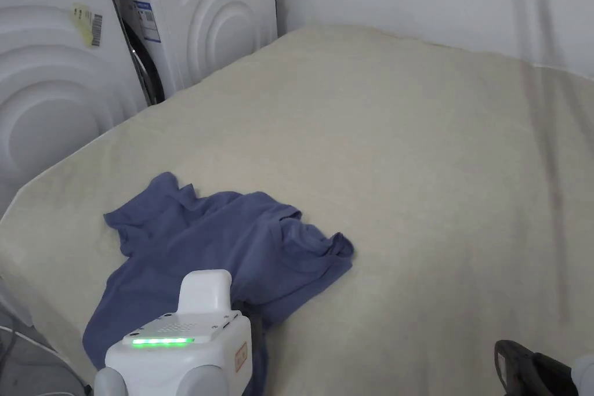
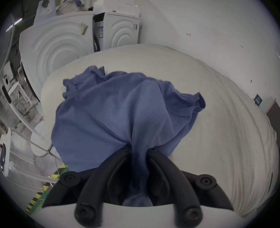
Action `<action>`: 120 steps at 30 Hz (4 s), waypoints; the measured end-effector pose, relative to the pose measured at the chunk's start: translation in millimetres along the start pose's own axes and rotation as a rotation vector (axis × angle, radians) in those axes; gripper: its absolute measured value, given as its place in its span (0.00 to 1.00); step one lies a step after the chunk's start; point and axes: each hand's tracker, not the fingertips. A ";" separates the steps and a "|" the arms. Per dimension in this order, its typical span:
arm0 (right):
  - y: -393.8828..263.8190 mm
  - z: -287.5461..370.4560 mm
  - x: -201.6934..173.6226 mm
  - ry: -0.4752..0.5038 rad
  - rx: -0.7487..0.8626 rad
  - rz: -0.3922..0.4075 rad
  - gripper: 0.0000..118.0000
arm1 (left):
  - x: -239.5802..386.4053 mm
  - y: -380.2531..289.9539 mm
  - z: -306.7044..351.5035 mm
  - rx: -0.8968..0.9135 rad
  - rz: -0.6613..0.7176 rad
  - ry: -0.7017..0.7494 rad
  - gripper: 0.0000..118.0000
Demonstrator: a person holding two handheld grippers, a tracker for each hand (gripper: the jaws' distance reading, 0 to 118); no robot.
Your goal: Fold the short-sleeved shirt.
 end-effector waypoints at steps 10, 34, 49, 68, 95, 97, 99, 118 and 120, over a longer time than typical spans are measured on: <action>1.6 80.1 39.7 -0.092 0.135 -0.056 0.00 | 34.1 59.9 120.7 0.247 -0.122 -0.021 0.11; -64.4 303.7 194.5 -0.640 0.303 -0.315 0.00 | 416.9 21.0 258.8 0.318 -0.569 -0.876 0.11; -111.4 277.2 232.0 -0.662 0.138 -0.399 0.00 | 467.3 -140.3 141.5 -0.209 -0.588 -0.983 0.97; -86.6 252.9 202.8 -0.553 0.139 -0.319 0.00 | 311.9 -41.5 182.1 0.186 -0.477 -0.579 0.01; -53.6 141.6 239.8 -0.454 0.018 -0.310 0.00 | 329.2 20.0 -74.8 -0.137 -0.424 -0.335 1.00; -54.1 135.6 241.0 -0.445 0.000 -0.309 0.00 | 334.3 10.0 -82.6 -0.205 -0.454 -0.332 1.00; -54.6 130.1 241.5 -0.441 -0.014 -0.305 0.00 | 339.3 -3.1 -82.1 -0.216 -0.478 -0.329 0.95; -65.6 136.1 262.8 -0.449 -0.044 -0.366 0.00 | 330.7 2.6 -16.2 -0.053 -0.522 -0.402 0.06; -61.8 136.7 269.0 -0.452 -0.037 -0.358 0.00 | 330.8 7.1 -4.1 -0.025 -0.520 -0.413 0.06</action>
